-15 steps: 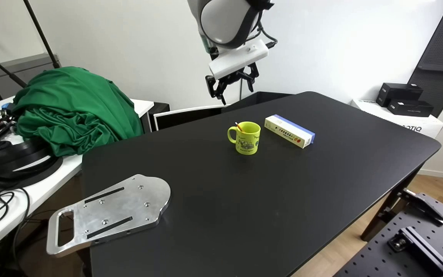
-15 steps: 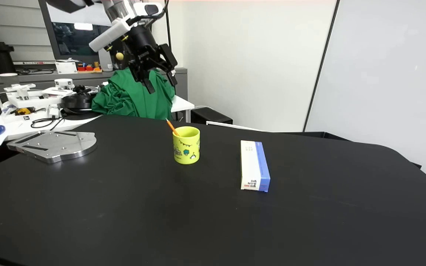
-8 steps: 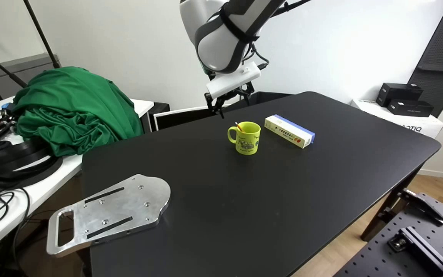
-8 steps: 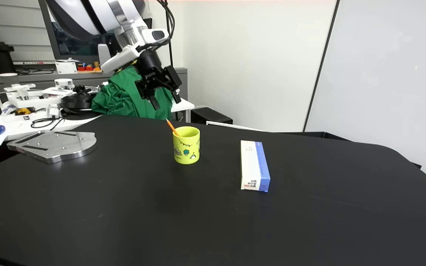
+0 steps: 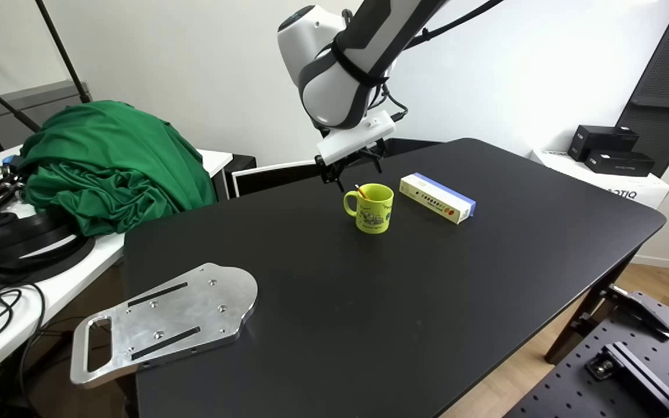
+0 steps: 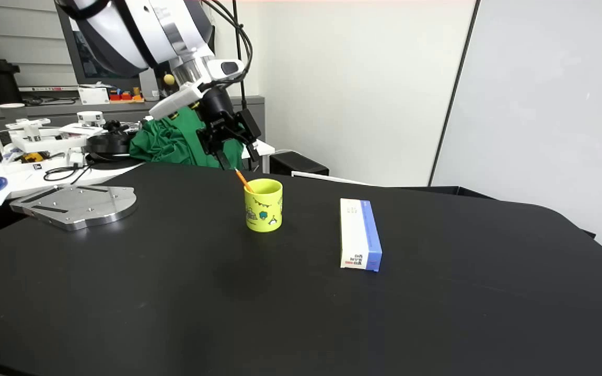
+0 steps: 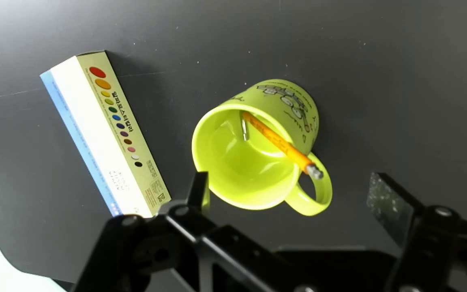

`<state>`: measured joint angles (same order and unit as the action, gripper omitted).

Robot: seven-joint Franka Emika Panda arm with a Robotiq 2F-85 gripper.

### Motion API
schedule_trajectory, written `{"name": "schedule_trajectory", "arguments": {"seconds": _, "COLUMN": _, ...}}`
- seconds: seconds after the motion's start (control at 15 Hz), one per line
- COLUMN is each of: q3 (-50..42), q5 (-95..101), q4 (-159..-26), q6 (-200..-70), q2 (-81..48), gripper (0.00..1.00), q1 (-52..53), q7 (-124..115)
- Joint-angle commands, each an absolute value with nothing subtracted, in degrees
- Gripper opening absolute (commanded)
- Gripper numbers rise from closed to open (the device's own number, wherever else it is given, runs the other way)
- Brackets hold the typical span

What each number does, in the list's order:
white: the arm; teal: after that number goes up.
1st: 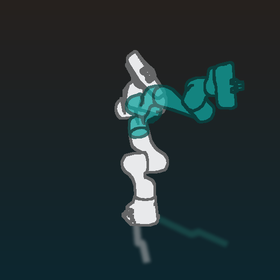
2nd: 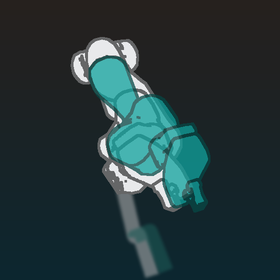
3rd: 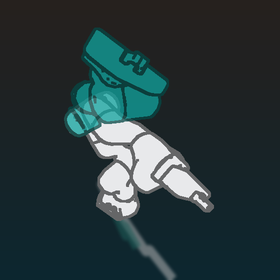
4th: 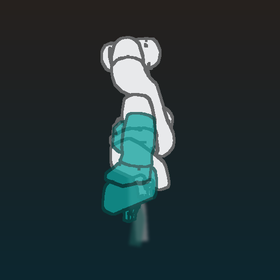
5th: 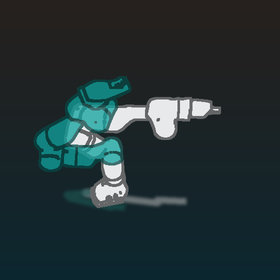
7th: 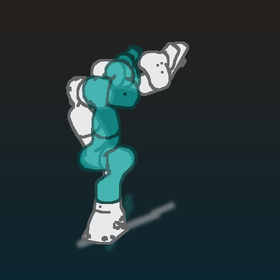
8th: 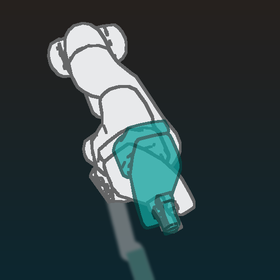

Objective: Remove the Ellen key from the cup and put it on the table

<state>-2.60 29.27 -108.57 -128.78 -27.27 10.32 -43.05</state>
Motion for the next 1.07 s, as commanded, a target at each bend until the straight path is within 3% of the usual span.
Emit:
{"name": "schedule_trajectory", "arguments": {"seconds": 0.0, "q3": -4.5, "q5": 28.9, "q4": -107.4, "q6": -128.1, "q2": -28.4, "gripper": 1.0, "q1": 11.6, "q7": -44.4}}
{"name": "schedule_trajectory", "arguments": {"seconds": 1.0, "q3": -5.3, "q5": 27.2, "q4": -107.7, "q6": -125.9, "q2": -29.3, "gripper": 1.0, "q1": 11.6, "q7": -43.6}}
